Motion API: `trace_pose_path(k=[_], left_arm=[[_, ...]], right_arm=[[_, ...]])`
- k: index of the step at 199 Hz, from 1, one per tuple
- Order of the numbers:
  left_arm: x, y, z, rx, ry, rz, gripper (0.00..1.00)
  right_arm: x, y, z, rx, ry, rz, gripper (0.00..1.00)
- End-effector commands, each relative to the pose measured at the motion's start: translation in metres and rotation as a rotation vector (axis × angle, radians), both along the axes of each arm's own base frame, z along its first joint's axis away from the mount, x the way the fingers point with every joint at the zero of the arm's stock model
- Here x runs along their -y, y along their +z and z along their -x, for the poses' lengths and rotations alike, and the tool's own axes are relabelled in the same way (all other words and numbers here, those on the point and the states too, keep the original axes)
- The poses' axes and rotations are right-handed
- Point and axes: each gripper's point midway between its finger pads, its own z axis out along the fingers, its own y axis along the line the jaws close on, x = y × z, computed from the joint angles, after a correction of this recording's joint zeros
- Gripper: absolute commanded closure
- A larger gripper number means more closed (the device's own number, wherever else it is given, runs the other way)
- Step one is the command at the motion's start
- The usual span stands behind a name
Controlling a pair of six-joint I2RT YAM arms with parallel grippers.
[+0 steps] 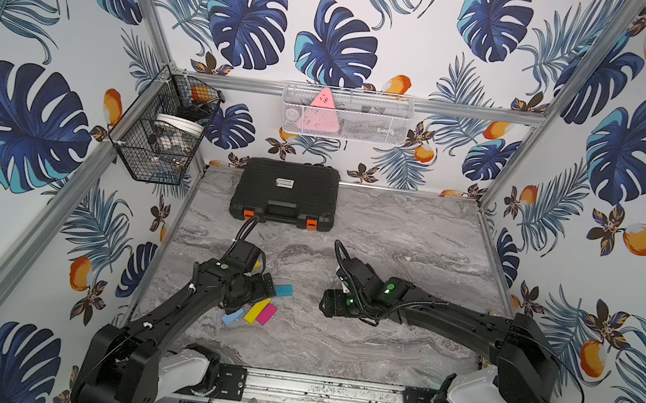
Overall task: Assemble the letter c with building blocks
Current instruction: Adjust the building block at the center of the board.
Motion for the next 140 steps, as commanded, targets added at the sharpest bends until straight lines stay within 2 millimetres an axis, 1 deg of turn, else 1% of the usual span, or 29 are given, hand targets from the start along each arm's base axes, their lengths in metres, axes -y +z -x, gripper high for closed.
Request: trace_pose_path(k=[1,38,90,140], left_arm=[[-0.001,-0.006,-0.002,0.0,0.019,0.0,0.01],[0.005,-0.017,-0.001,-0.012,0.009,0.027,0.05],[0.016,-0.031,0.004,-0.031,-0.014,0.039,0.15],[0.046,-0.037,0.004,-0.032,-0.103,0.007,0.17]], right_arm=[[0.003,0.0,-0.001,0.013,-0.023,0.011,0.18],[0.005,0.001,-0.002,0.021,-0.028,0.018,0.18],[0.007,-0.005,-0.001,0.013,-0.04,0.028,0.18],[0.006,-0.006,-0.003,0.014,-0.043,0.036,0.18]])
